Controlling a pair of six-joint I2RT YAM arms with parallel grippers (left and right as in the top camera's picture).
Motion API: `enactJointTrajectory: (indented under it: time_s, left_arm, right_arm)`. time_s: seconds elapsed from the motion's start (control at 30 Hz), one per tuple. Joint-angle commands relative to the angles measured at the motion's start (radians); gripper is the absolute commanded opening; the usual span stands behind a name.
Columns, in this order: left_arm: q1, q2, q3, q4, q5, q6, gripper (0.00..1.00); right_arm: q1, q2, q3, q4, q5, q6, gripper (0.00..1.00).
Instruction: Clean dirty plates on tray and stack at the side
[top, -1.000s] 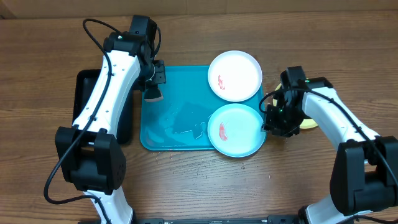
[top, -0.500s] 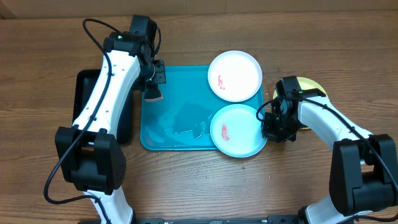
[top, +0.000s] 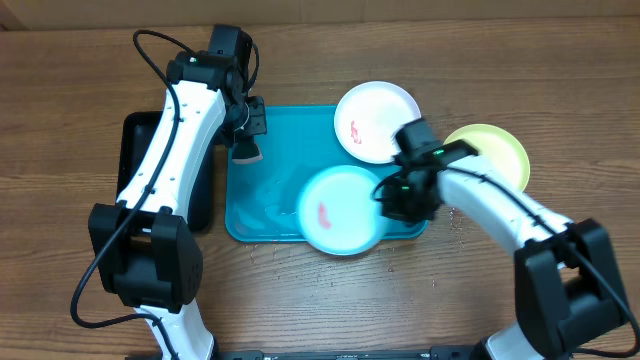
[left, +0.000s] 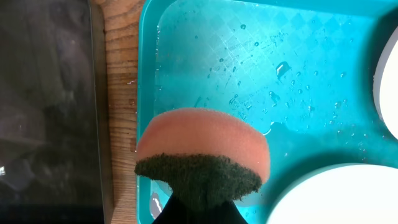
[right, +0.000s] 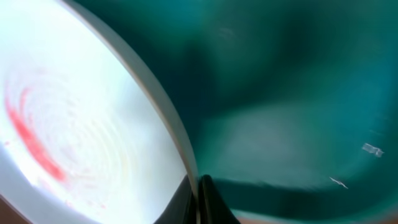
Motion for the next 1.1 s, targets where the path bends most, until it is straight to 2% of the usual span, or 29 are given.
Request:
enactJointTrajectory:
  time_s: [0.0,0.13,0.23,0.57,0.67,0.7,0.93,1.07]
  left_arm:
    - [-0.006,0.011,0.007,0.001,0.008,-0.01,0.04]
    - [-0.006,0.011,0.007,0.001,0.008,-0.01,0.04]
    - [-0.006,0.011,0.007,0.001,0.008,-0.01,0.04]
    - [-0.006,0.011,0.007,0.001,0.008,-0.01,0.04]
    - [-0.006,0.011,0.007,0.001,0.008,-0.01,0.04]
    - [-0.006,0.011,0.007,0.002,0.008,-0.01,0.04]
    - [-0.006,0.011,0.007,0.002,0.008,-0.01,0.04]
    - [-0.006,0.011,0.007,0.003,0.008,-0.01,0.04]
  right_arm:
    - [0.117,-0.011,0.025,0.111,0.09,0.28,0.04]
    - [0.185,0.054,0.026,0.243,0.113,0.389,0.04]
    - [0.198,0.107,0.045,0.275,0.11,0.432,0.04]
    - [0.223,0.182,0.13,0.296,0.1,0.428,0.04]
    - [0.225,0.196,0.132,0.293,0.071,0.398,0.15]
    - [0.225,0.196,0.135,0.286,0.068,0.376,0.21]
    - [0.221,0.196,0.245,0.157,0.104,0.277,0.33]
    - [0.221,0.196,0.282,0.13,0.153,0.24,0.44]
